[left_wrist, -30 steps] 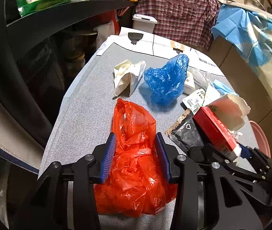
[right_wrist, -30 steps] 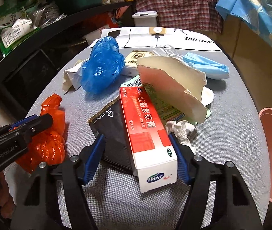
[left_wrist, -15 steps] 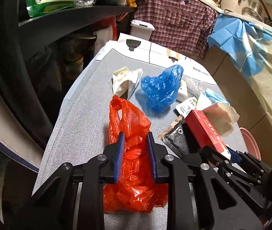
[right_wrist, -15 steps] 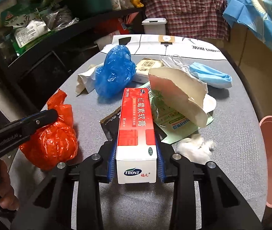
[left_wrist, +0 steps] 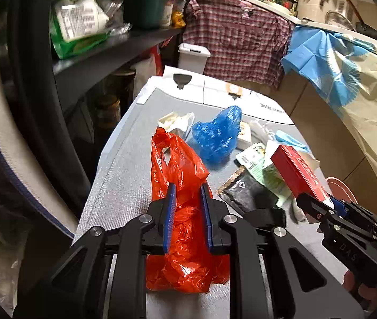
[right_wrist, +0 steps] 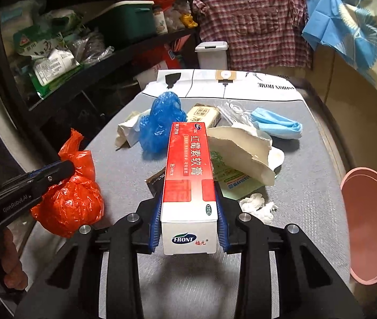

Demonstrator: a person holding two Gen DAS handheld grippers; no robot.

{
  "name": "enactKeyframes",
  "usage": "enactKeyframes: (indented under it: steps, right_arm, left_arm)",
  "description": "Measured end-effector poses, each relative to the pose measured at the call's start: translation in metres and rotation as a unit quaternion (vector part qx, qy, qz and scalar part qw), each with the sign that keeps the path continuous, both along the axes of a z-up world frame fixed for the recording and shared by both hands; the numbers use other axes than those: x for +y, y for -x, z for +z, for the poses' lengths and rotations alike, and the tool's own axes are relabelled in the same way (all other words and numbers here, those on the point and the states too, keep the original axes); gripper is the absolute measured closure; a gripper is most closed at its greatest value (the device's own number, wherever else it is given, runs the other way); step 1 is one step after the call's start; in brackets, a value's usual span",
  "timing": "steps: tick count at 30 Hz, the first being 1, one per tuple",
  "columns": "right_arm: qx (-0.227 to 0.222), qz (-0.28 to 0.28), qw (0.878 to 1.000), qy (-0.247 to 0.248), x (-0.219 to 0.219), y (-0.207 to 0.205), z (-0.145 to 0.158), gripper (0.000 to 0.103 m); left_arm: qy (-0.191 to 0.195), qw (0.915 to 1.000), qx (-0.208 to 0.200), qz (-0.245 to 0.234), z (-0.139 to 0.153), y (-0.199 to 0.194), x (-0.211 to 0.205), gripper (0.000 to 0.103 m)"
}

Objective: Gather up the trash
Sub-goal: 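Carry the red bag and toothpaste box with both tools over the pink bucket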

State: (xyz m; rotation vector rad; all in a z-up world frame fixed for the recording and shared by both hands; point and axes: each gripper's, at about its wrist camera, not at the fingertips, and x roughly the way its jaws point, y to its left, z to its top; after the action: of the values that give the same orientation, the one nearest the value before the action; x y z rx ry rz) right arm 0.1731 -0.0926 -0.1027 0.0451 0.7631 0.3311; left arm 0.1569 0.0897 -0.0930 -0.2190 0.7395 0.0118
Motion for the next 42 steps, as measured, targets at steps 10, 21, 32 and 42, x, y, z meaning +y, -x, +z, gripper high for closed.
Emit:
enactKeyframes:
  steps: [10,21,32,42]
  right_arm:
    - [-0.033,-0.008,0.999,0.001,-0.018,0.031,0.05,0.069]
    - [-0.087,-0.048,0.995,0.007,-0.086,0.07,0.116,0.069]
    - [-0.101,-0.132,0.986,0.023,-0.185,0.092,0.14,0.069]
    - [-0.076,-0.194,0.978,0.032,-0.254,0.076,0.122,0.069]
  left_arm:
    - [-0.014,0.9991,-0.035,-0.019,0.049,0.029,-0.021,0.085]
    - [-0.024,0.993,-0.079,-0.084,0.104,0.038,-0.095,0.085]
    - [-0.016,0.9817,-0.087,-0.169,0.122,0.026,-0.2,0.085]
    - [-0.008,0.9725,-0.058,-0.225,0.1,-0.003,-0.277,0.085]
